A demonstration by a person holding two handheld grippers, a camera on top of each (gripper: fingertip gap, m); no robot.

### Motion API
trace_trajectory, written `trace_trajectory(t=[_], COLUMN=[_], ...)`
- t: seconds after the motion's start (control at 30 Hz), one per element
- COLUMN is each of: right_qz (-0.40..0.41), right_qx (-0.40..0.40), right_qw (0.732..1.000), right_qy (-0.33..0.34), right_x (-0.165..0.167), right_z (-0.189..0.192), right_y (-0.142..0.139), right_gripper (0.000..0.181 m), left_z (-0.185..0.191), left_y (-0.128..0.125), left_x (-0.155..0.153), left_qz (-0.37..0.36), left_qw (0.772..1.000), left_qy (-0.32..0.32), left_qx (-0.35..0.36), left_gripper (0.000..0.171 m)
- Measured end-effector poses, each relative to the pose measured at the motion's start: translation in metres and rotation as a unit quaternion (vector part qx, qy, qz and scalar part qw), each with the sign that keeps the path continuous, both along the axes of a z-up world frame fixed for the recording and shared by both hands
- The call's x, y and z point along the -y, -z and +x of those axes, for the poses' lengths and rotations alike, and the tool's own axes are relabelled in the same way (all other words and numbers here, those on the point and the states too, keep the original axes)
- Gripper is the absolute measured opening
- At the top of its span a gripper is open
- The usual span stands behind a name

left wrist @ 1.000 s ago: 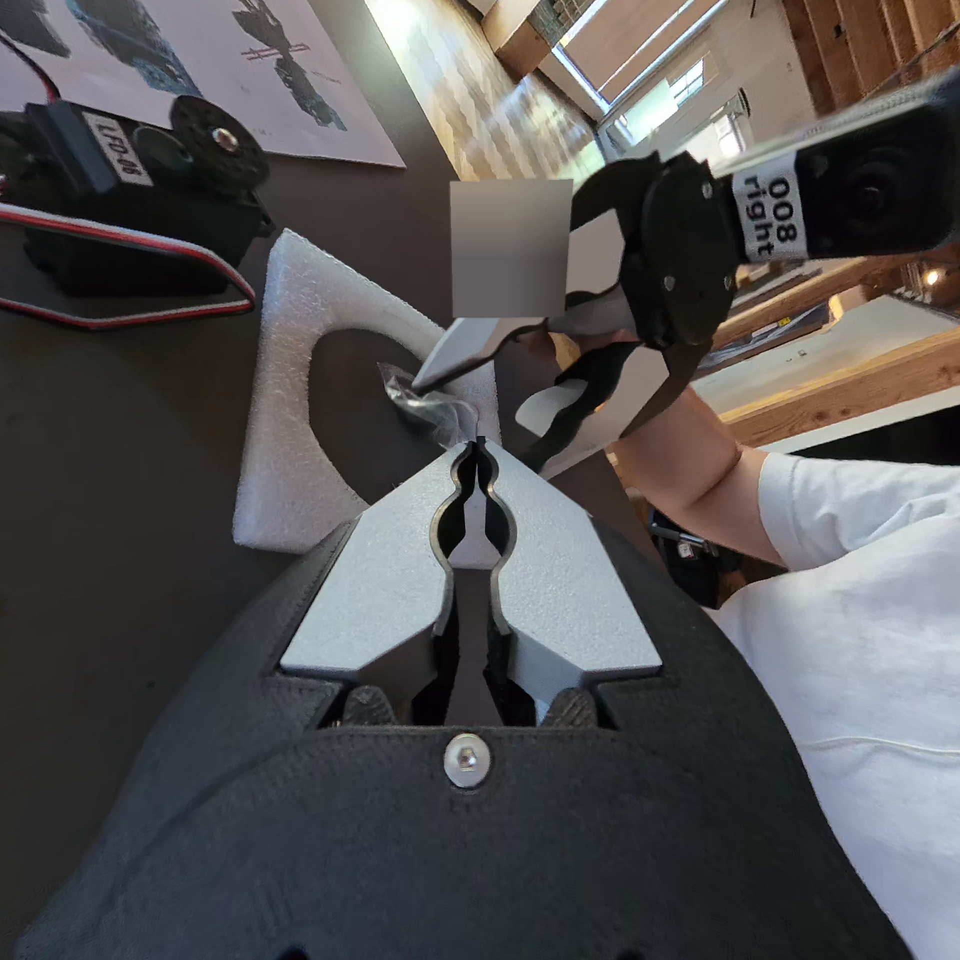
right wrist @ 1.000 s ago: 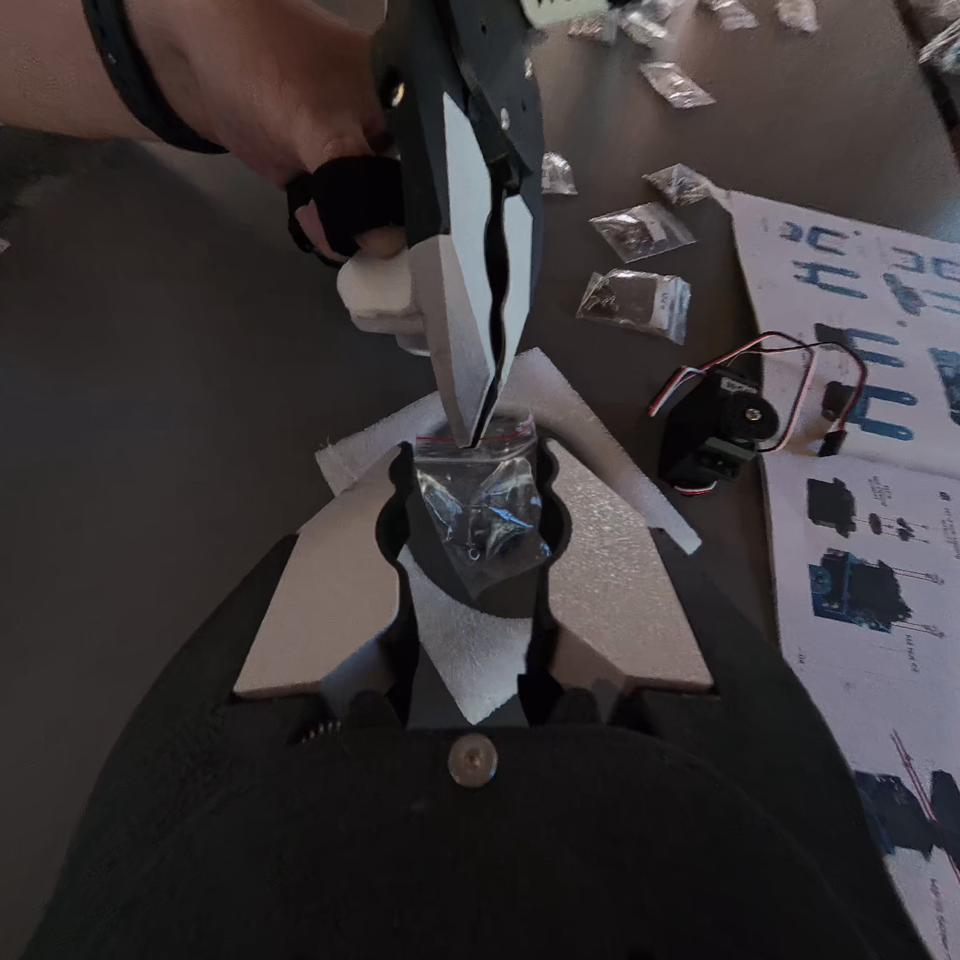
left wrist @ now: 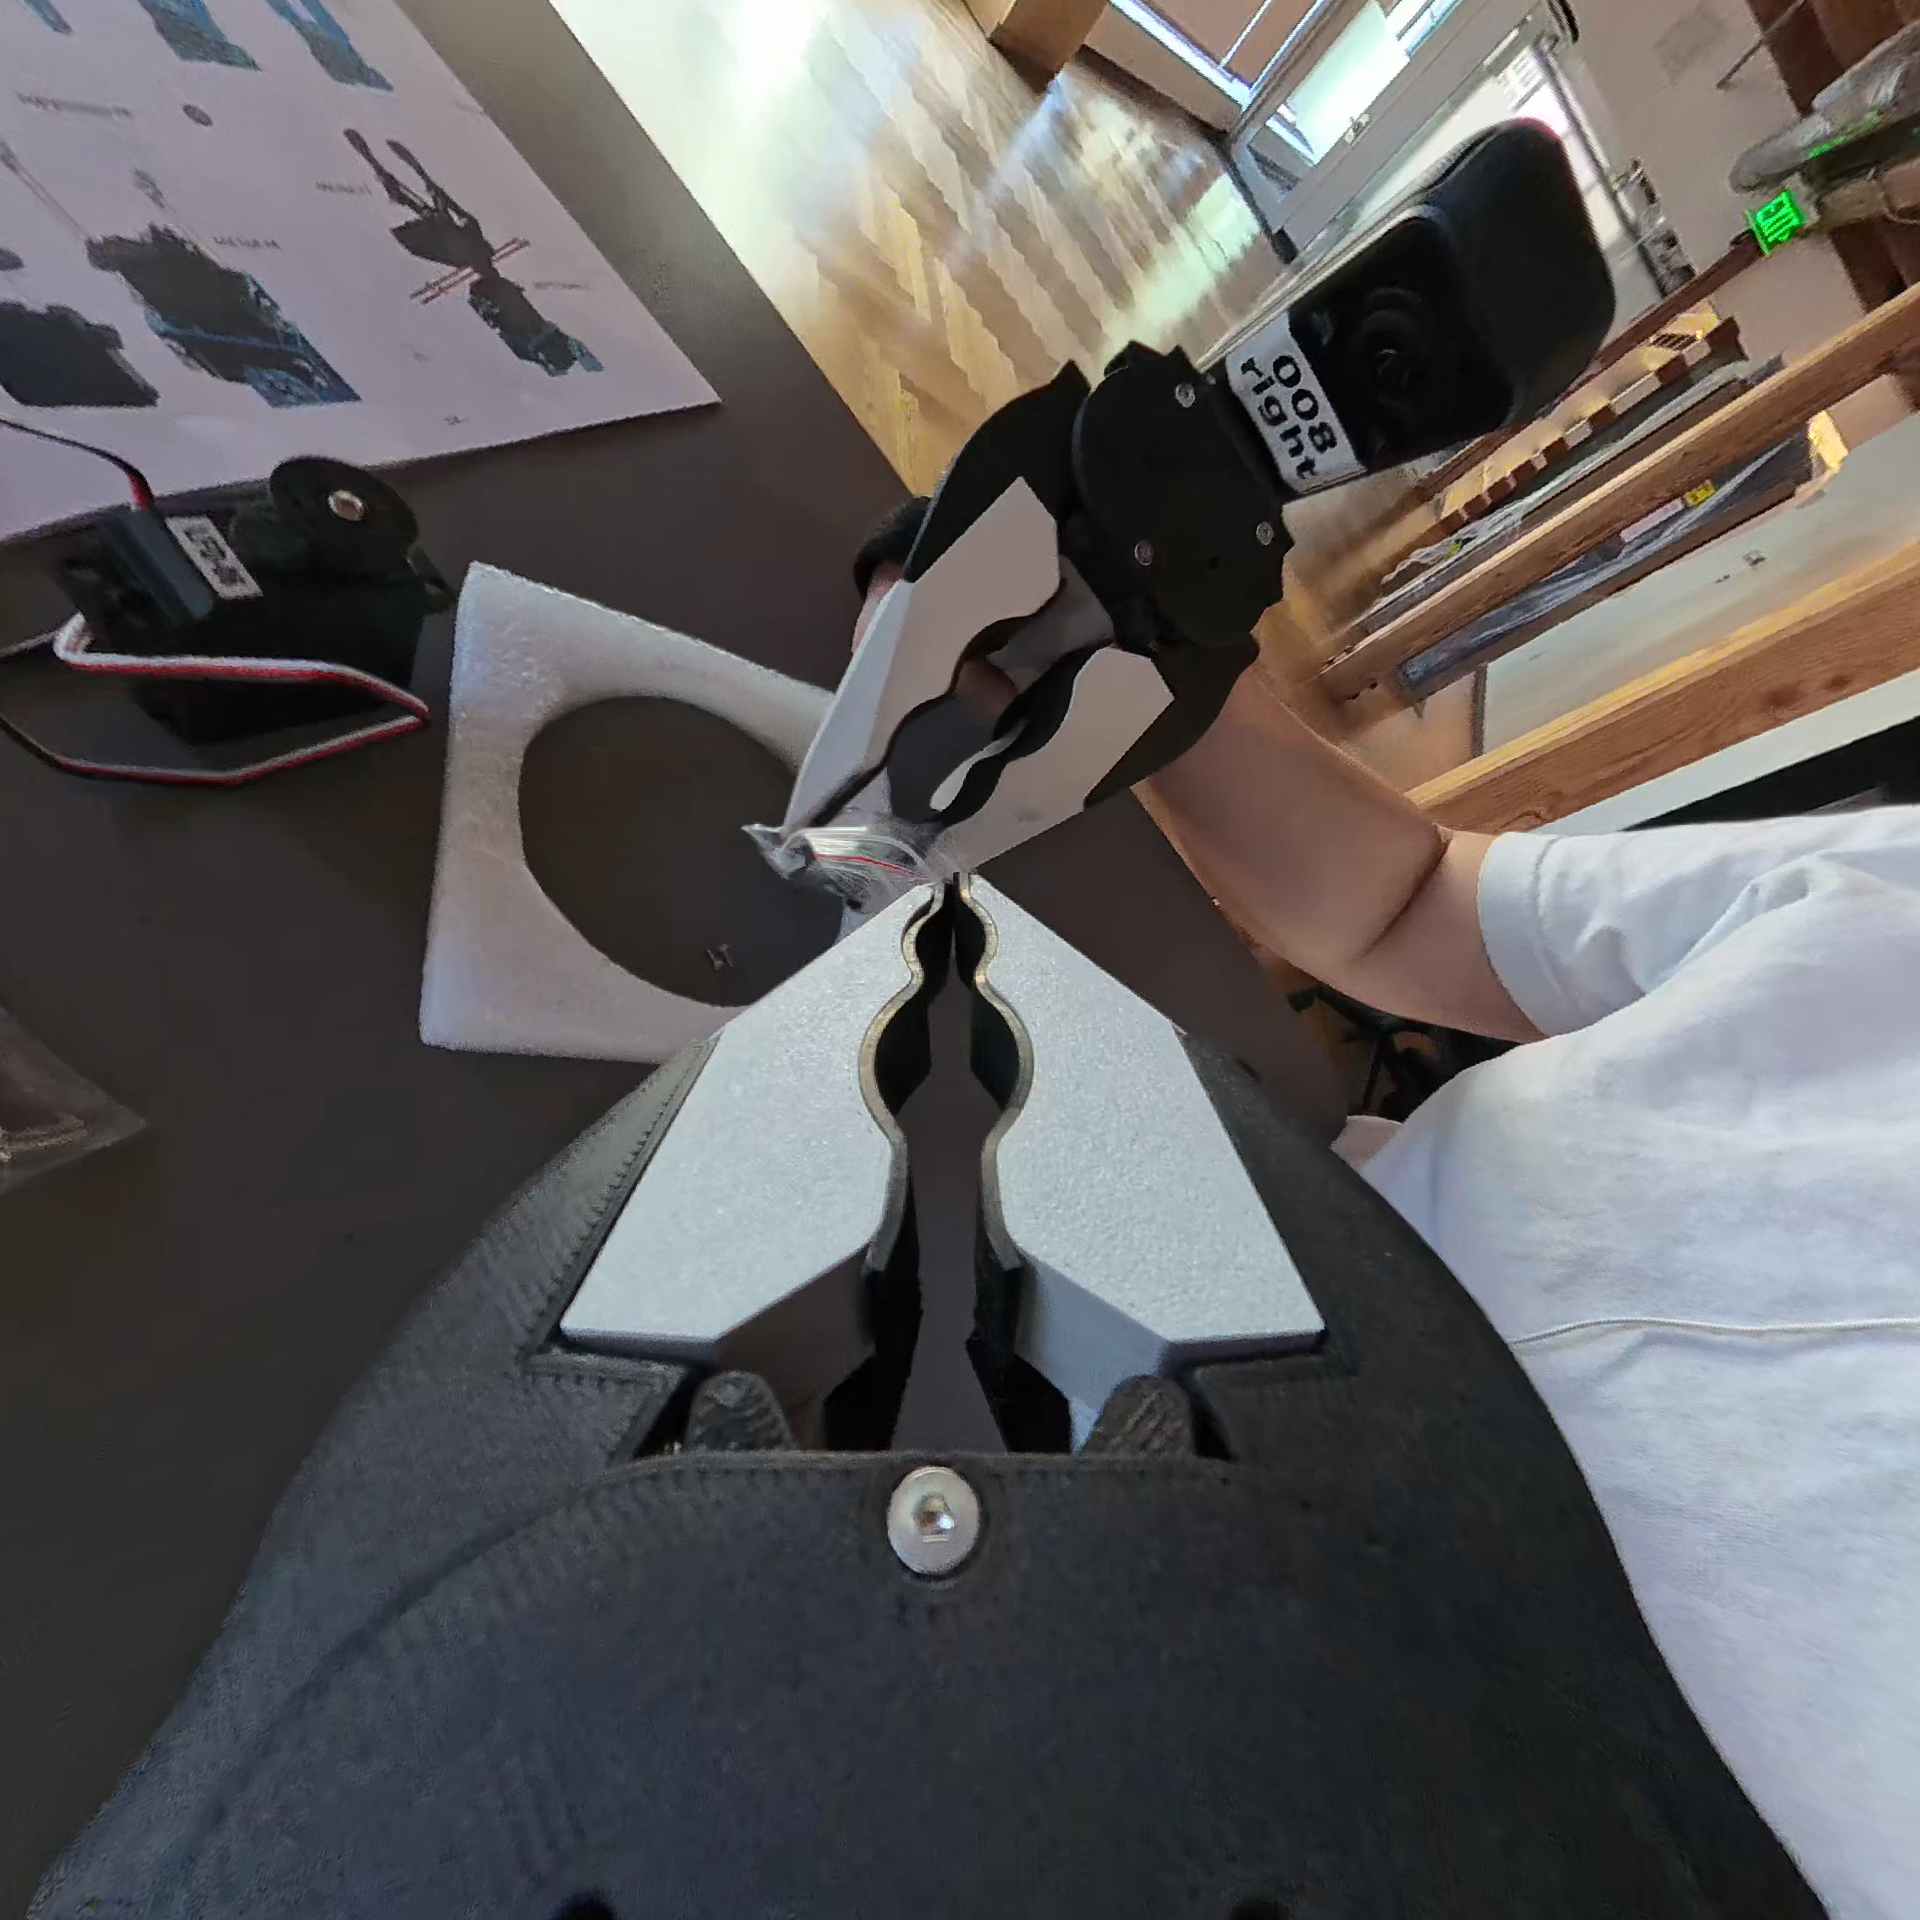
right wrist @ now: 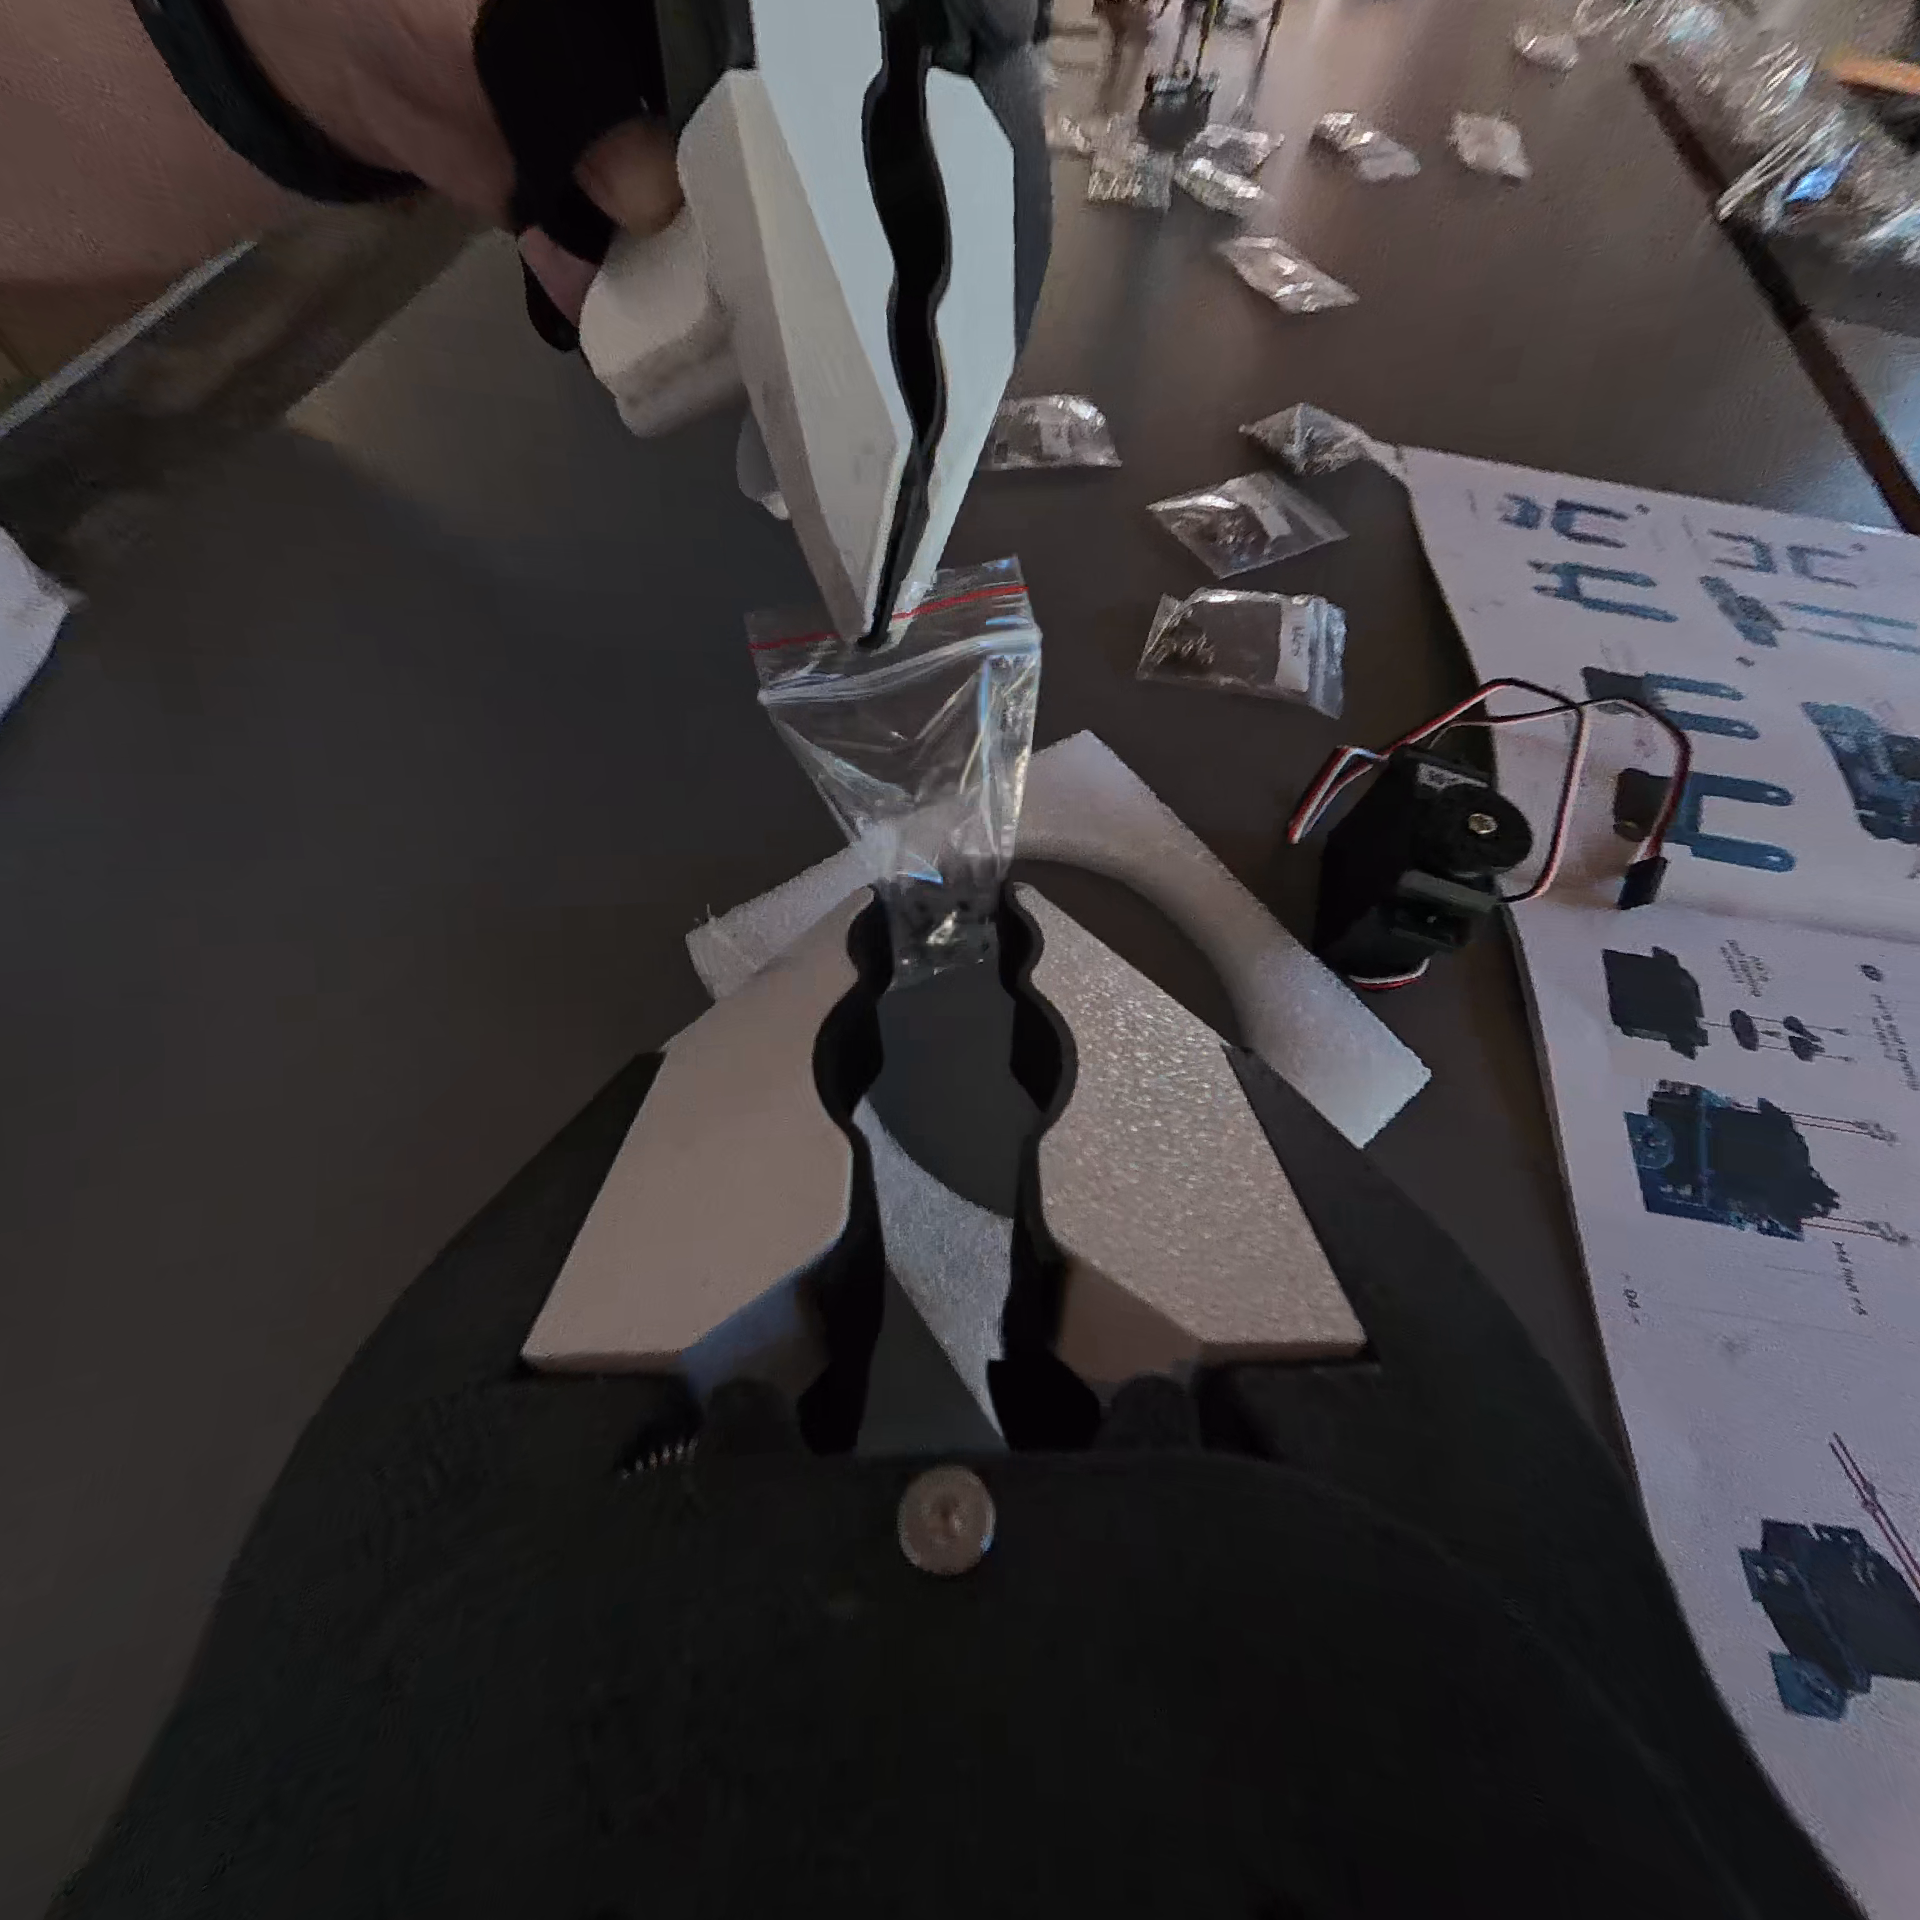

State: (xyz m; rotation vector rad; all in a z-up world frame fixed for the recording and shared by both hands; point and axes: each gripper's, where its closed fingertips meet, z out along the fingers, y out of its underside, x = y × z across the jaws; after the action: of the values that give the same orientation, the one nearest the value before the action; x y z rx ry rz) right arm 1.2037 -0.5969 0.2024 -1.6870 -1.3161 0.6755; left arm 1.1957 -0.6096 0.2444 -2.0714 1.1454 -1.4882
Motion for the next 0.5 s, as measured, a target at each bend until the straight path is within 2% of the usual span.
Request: trace_trajectory(t=[0.1,0.2,0.3,0.37,0.5], right_qz=[0.011,0.034,0.104,0.16,0.188], right_qx=[-0.027,-0.006,0.081,0.156,0.251], right_qw=[0.999,0.998,0.986,0.968,0.944], right_qy=[0.023,0.06,0.099,0.114,0.103], right_x=[-0.001,-0.004,-0.006,-0.006,0.0], right_z=[0.007,0.023,0.045,0.06,0.076], right_y=[-0.01,-0.009,-0.009,-0.009,0.005], right_gripper=[0.013,0.011,0.008,0.007,0.01], left_z=[0.002,0.011,0.026,0.037,0.044], left_y=[-0.002,0.01,0.026,0.032,0.044], left_x=[-0.003,-0.009,-0.007,-0.006,-0.006], left_qz=[0.016,0.009,-0.031,-0.06,-0.109], left_qw=[1.0,0.999,0.998,0.997,0.994], left_qy=[0.01,0.021,0.037,0.039,0.025], left_qx=[-0.008,-0.025,-0.027,-0.016,-0.014], left_gripper=[0.0,0.0,0.0,0.0,0.0])
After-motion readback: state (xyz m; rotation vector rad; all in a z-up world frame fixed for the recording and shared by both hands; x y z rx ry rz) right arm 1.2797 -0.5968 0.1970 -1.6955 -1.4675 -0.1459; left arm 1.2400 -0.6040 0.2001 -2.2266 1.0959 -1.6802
